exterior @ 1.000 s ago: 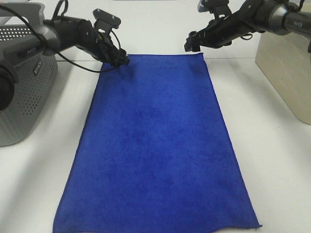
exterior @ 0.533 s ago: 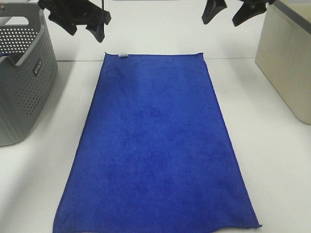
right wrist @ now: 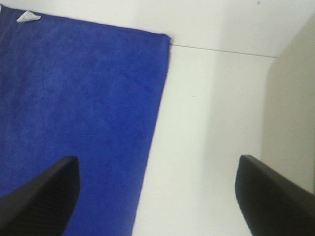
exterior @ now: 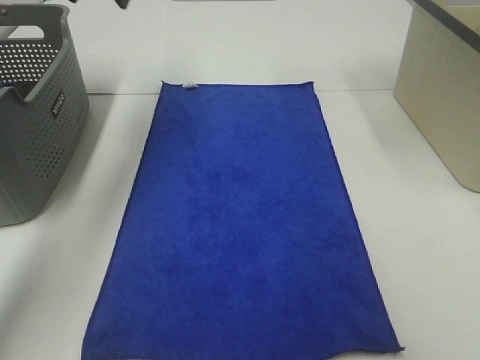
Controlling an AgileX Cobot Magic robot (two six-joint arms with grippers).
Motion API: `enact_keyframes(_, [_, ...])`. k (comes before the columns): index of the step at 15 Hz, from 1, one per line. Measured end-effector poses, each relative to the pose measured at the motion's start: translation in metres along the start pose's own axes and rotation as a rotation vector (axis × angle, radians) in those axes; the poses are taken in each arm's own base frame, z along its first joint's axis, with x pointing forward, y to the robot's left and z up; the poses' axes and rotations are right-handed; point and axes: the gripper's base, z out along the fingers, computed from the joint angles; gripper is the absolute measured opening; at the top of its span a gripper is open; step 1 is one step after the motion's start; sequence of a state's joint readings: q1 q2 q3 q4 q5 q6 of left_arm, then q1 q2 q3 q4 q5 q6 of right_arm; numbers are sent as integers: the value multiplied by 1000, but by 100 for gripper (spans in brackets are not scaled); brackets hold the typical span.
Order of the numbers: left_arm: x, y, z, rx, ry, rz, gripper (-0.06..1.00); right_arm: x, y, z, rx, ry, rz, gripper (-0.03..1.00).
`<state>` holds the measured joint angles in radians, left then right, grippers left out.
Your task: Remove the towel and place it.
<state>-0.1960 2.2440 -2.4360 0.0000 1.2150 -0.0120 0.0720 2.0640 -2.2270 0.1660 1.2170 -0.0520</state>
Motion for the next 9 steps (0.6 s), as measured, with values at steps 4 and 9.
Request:
enact_keyframes(4, [0,92,-37,-118,-61,-151,72,0,-58,-26,98,-43,90,82])
enact_keyframes(9, [18,89,-75,-53,-34,-156,72,38,-38,-80,98,-12,46,82])
